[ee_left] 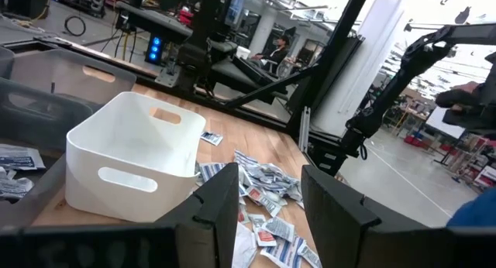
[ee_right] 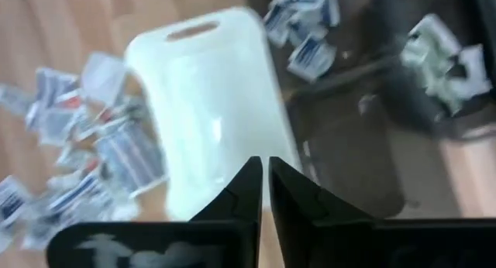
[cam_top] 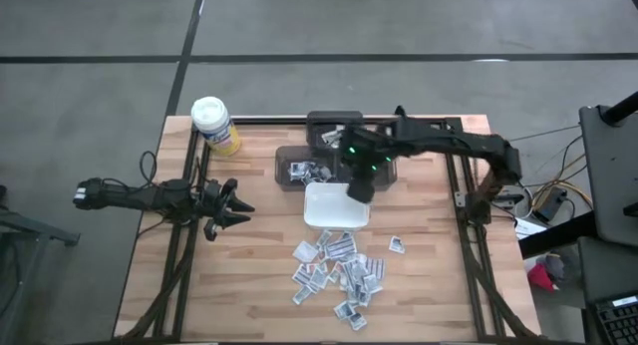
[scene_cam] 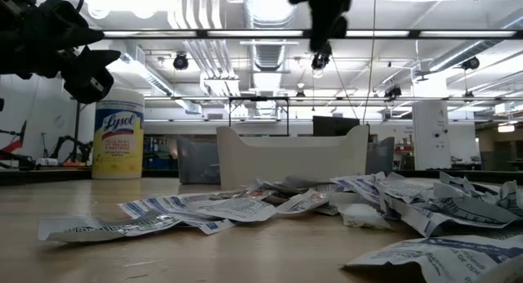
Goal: Pick & Place First Aid Supplies
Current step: Put the alcohol pad into the left black bin
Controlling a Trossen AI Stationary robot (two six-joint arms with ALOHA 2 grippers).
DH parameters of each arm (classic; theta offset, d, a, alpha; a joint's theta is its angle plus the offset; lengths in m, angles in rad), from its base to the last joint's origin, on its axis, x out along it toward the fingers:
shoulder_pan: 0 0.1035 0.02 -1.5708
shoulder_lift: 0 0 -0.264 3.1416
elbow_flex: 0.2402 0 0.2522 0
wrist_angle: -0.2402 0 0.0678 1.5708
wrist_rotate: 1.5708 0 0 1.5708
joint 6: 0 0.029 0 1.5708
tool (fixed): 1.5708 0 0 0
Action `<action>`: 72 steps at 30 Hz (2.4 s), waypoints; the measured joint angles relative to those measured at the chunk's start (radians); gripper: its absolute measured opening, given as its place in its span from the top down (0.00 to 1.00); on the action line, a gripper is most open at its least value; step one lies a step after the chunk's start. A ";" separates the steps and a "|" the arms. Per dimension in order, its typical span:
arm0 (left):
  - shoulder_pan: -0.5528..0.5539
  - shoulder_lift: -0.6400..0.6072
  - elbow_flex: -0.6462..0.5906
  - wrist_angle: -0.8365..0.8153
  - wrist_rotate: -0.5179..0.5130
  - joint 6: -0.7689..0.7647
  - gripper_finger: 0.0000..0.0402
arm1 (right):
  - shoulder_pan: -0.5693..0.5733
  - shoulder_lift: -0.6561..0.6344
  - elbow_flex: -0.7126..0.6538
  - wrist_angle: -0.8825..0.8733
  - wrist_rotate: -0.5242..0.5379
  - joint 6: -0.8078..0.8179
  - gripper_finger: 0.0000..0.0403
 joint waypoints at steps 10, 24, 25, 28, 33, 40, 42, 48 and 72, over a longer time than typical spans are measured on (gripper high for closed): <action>0.000 0.001 0.000 0.000 0.000 0.006 0.66 | 0.238 -0.247 -0.297 -0.004 0.034 0.395 0.98; 0.000 0.000 -0.006 0.000 0.000 0.010 0.66 | 0.389 -0.441 -0.704 0.135 0.053 0.674 0.98; 0.000 0.000 -0.007 -0.002 0.000 0.010 0.66 | 0.389 -0.447 -0.729 0.166 0.049 0.674 0.98; 0.000 0.001 -0.007 -0.004 0.000 0.010 0.66 | 0.389 -0.458 -0.805 0.270 0.045 0.650 0.98; 0.000 0.002 -0.007 -0.011 0.000 0.010 0.66 | 0.389 -0.459 -0.879 0.360 0.016 0.625 0.96; 0.000 0.002 -0.007 -0.014 0.000 0.011 0.66 | 0.391 -0.459 -0.902 0.360 0.014 0.549 0.83; 0.000 0.002 -0.007 -0.015 0.000 0.011 0.66 | 0.391 -0.459 -0.908 0.362 0.012 0.547 0.79; 0.000 0.002 -0.008 -0.016 0.000 0.012 0.66 | 0.404 -0.457 -0.977 0.376 -0.012 0.550 0.71; 0.000 0.002 -0.008 -0.016 0.000 0.029 0.66 | 0.410 -0.421 -1.112 0.552 -0.039 0.603 0.72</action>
